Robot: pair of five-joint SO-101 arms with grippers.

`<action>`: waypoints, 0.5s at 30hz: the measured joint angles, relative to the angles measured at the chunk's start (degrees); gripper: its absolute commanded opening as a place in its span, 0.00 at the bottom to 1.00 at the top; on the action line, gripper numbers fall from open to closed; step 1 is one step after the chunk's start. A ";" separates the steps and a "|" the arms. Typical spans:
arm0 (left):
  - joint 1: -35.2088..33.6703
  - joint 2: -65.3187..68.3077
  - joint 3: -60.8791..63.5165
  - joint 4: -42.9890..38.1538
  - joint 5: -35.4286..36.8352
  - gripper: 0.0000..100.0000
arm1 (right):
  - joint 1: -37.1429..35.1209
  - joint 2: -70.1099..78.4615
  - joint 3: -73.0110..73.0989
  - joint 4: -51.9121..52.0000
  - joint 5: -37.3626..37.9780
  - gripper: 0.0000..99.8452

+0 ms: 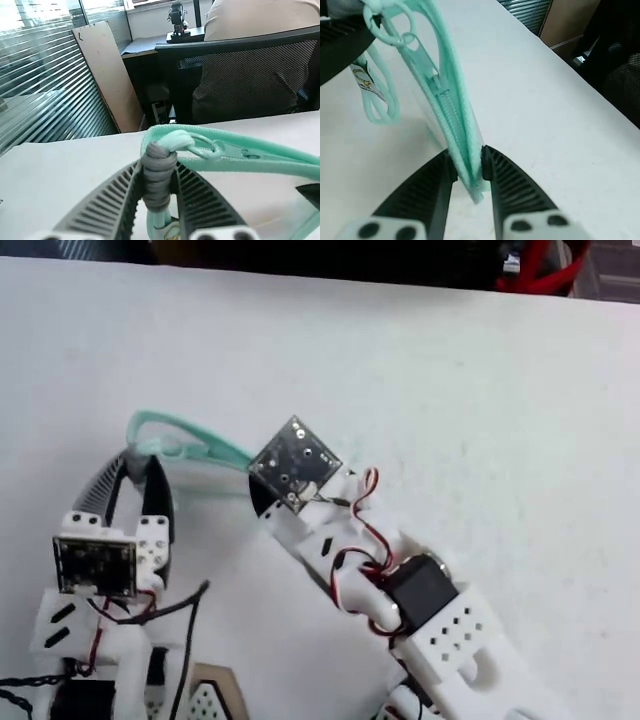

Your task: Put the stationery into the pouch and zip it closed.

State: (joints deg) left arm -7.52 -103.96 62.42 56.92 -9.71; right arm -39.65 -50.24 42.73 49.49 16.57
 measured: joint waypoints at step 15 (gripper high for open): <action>-14.68 0.00 0.00 0.00 1.14 0.05 | 0.00 0.00 0.18 0.00 0.00 0.02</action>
State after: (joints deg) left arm -22.20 -103.96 62.42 56.92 -8.57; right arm -39.65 -50.24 42.90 49.49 16.57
